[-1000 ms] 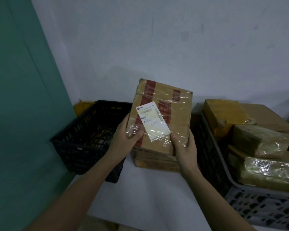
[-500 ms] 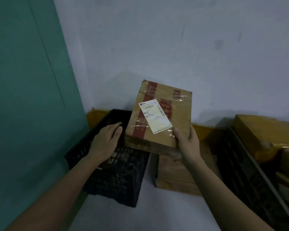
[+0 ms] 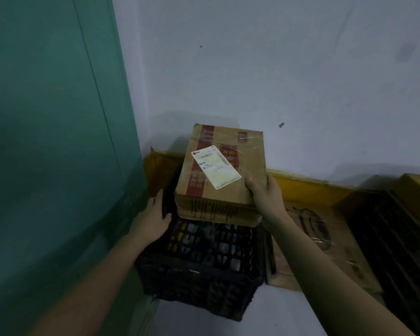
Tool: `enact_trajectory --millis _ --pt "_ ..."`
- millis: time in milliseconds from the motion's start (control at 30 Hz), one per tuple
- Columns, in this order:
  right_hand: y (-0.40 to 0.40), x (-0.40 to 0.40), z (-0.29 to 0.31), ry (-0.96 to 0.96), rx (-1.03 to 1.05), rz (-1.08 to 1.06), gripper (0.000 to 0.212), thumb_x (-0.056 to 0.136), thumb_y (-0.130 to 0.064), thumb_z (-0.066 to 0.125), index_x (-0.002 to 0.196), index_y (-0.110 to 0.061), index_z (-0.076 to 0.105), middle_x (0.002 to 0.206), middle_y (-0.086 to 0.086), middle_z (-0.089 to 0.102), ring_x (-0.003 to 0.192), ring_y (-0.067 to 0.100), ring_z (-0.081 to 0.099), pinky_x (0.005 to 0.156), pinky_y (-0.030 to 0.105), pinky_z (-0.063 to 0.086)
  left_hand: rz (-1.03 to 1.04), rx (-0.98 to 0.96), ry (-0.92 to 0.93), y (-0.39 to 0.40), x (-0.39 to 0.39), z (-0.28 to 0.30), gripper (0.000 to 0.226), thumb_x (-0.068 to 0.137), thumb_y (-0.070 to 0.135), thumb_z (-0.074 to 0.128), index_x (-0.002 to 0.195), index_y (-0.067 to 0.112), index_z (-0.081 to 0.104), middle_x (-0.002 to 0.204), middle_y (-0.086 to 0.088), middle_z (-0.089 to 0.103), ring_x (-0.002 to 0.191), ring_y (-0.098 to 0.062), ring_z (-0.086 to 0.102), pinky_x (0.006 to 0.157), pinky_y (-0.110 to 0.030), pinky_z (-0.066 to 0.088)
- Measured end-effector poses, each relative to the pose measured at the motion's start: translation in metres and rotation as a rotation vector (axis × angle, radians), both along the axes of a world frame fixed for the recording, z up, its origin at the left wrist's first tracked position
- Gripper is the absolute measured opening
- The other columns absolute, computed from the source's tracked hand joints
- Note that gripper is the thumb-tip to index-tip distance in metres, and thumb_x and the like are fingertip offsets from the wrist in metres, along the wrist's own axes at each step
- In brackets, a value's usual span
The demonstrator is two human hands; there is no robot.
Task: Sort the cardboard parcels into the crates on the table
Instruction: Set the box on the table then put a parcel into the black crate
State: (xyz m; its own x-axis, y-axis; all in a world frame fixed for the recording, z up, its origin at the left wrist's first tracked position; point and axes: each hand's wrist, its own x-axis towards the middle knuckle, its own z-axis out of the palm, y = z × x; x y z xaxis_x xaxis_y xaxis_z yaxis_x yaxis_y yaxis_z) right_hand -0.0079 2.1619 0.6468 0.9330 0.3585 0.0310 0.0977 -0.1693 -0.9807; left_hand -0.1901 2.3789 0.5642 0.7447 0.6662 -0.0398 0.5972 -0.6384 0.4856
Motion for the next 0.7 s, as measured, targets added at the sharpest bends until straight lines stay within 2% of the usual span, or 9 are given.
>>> enact_trajectory --millis 100,167,233,300,333,433,533,600,700 --pt "0.018 -0.001 -0.014 0.013 -0.091 0.048 0.051 0.094 -0.042 0.06 0.139 -0.022 0.045 0.124 -0.001 0.059 0.106 0.019 0.061 0.081 0.037 0.056 0.022 -0.018 0.075 0.011 0.009 -0.007 0.079 0.101 0.027 0.044 0.158 0.023 -0.01 0.158 -0.014 0.028 0.129 -0.034 0.049 0.1 -0.042 0.046" --pt "0.029 0.0 -0.03 0.058 -0.154 0.048 0.051 0.095 -0.041 0.059 0.14 -0.021 0.044 0.126 0.001 0.058 0.109 0.023 0.06 0.089 0.045 0.055 0.008 -0.035 0.119 0.018 0.011 -0.008 0.082 0.098 0.02 0.047 0.158 0.024 -0.009 0.15 -0.016 0.042 0.118 -0.032 0.056 0.093 -0.041 0.051" --pt "0.036 0.005 -0.049 0.123 -0.211 0.039 0.053 0.097 -0.039 0.058 0.142 -0.017 0.043 0.131 0.005 0.056 0.115 0.027 0.058 0.096 0.047 0.052 -0.014 -0.048 0.132 0.022 0.009 -0.007 0.088 0.095 0.016 0.052 0.158 0.027 -0.008 0.123 -0.012 0.06 0.088 -0.022 0.064 0.068 -0.034 0.053" --pt "0.042 0.01 -0.067 0.19 -0.255 0.037 0.057 0.098 -0.037 0.057 0.147 -0.014 0.039 0.138 0.009 0.053 0.12 0.03 0.055 0.095 0.042 0.05 -0.028 -0.039 0.147 0.022 0.006 -0.007 0.088 0.093 0.017 0.055 0.157 0.031 -0.005 0.094 -0.001 0.062 0.066 -0.014 0.058 0.049 -0.029 0.042" --pt "0.044 0.012 -0.076 0.212 -0.27 0.042 0.059 0.099 -0.037 0.056 0.149 -0.013 0.035 0.14 0.01 0.051 0.123 0.032 0.053 0.092 0.04 0.049 -0.022 -0.032 0.14 0.024 0.007 -0.008 0.084 0.093 0.018 0.056 0.155 0.032 0.001 0.092 0.0 0.06 0.064 -0.013 0.057 0.048 -0.028 0.04" --pt "0.058 0.016 -0.102 0.277 -0.267 0.039 0.06 0.101 -0.033 0.053 0.153 -0.014 0.029 0.146 0.012 0.046 0.126 0.033 0.051 0.092 0.04 0.049 -0.006 -0.031 0.097 0.029 0.014 -0.008 0.068 0.093 0.018 0.055 0.145 0.03 0.013 0.109 -0.006 0.06 0.072 -0.019 0.057 0.058 -0.032 0.044" --pt "0.073 0.016 -0.123 0.401 -0.254 -0.006 0.064 0.102 -0.035 0.049 0.157 -0.019 0.02 0.154 0.011 0.037 0.134 0.036 0.043 0.104 0.046 0.045 -0.039 -0.095 0.059 0.029 0.017 -0.013 0.088 0.092 0.017 0.056 0.153 0.034 -0.005 0.104 -0.004 0.055 0.076 -0.023 0.057 0.065 -0.035 0.047" --pt "0.076 0.017 -0.136 0.452 -0.272 -0.008 0.068 0.102 -0.035 0.049 0.158 -0.022 0.015 0.155 0.013 0.034 0.135 0.037 0.042 0.101 0.043 0.045 -0.065 -0.106 0.055 0.03 0.015 -0.017 0.1 0.092 0.015 0.056 0.153 0.039 -0.019 0.107 -0.005 0.054 0.082 -0.024 0.058 0.071 -0.036 0.049" --pt "0.079 0.023 -0.15 0.517 -0.335 0.017 0.072 0.101 -0.03 0.051 0.159 -0.024 0.008 0.156 0.016 0.032 0.132 0.04 0.043 0.097 0.042 0.045 -0.068 -0.076 0.061 0.036 0.016 -0.019 0.101 0.09 0.012 0.056 0.154 0.04 -0.017 0.125 -0.012 0.058 0.088 -0.023 0.057 0.071 -0.033 0.046"
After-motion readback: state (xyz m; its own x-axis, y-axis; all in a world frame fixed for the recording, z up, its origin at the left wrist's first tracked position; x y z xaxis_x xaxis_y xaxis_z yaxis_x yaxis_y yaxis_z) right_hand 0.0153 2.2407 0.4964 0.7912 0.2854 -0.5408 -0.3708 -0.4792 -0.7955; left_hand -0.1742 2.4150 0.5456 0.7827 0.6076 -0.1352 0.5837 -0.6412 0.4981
